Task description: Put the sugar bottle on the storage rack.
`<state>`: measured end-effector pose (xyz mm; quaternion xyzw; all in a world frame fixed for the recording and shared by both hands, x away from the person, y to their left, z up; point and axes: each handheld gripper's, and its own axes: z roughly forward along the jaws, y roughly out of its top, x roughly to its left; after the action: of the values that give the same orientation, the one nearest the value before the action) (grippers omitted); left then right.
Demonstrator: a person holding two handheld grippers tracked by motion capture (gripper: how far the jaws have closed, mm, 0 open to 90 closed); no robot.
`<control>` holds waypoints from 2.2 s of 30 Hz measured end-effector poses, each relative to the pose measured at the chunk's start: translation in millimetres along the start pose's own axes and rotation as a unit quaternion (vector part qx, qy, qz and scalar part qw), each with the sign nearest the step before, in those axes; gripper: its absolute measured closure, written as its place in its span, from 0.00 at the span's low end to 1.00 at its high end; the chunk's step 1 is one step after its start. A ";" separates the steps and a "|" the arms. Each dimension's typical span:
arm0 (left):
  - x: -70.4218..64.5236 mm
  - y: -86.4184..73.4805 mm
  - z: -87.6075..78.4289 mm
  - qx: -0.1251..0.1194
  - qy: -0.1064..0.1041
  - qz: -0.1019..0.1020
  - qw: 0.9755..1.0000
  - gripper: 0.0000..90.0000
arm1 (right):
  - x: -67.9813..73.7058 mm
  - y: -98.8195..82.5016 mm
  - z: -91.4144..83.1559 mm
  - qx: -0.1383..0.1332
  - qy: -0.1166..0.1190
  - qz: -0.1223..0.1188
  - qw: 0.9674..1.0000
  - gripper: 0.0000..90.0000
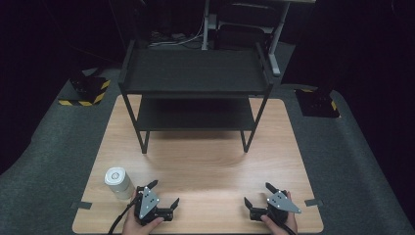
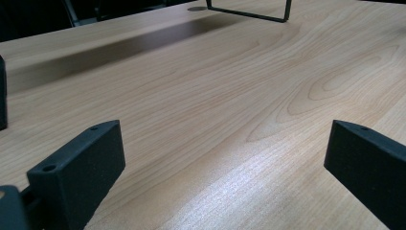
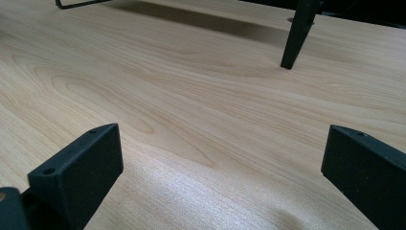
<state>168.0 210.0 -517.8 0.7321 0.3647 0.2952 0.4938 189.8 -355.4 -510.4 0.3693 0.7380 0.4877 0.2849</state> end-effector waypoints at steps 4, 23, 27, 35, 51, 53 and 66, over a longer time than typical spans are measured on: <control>-2.1 -1.0 -0.3 -0.003 0.003 0.004 1.000 0.01 | 0.2 -0.6 -0.5 -0.002 0.000 -0.002 1.000 0.00; -2.0 4.0 -6.4 -0.021 0.000 -0.003 1.000 0.01 | -0.4 -1.9 -1.8 -0.004 0.005 -0.012 1.000 0.00; -2.8 12.0 -17.8 -0.051 0.009 0.000 0.999 0.01 | -0.4 -1.7 -1.4 -0.004 0.005 -0.011 1.000 0.00; 1.0 24.4 -43.3 -0.086 0.041 -0.005 0.995 0.01 | 0.1 -1.6 -1.3 -0.004 0.004 -0.012 1.000 0.00; 29.5 19.4 -84.8 -0.103 0.147 -0.027 0.983 0.01 | -0.4 -2.5 -1.6 -0.006 0.005 -0.010 1.000 0.00; 31.7 15.2 -87.3 -0.101 0.168 -0.029 0.980 0.01 | -0.5 -2.8 -1.8 -0.007 0.005 -0.010 1.000 0.00; 41.0 -14.4 -79.7 -0.078 0.188 -0.049 0.978 0.01 | -1.1 -3.6 -2.1 -0.009 0.006 -0.009 1.000 0.00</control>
<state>124.3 287.9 -501.4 0.6040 0.4620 0.4306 0.4861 187.8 -358.3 -512.9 0.3573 0.7382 0.4945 0.2879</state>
